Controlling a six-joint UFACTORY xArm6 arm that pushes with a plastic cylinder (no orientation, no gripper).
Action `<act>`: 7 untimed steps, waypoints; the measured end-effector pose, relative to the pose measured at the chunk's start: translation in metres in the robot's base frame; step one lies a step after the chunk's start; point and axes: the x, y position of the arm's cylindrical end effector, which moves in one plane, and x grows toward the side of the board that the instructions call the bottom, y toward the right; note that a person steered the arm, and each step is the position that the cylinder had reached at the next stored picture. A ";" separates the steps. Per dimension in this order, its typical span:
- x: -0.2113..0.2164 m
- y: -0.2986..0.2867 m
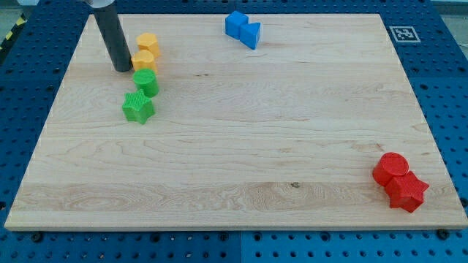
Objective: Slide the yellow heart bottom of the yellow hexagon
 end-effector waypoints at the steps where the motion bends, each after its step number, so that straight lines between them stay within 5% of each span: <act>1: 0.017 -0.028; 3: 0.124 -0.056; 4: 0.183 -0.025; 7: 0.199 0.203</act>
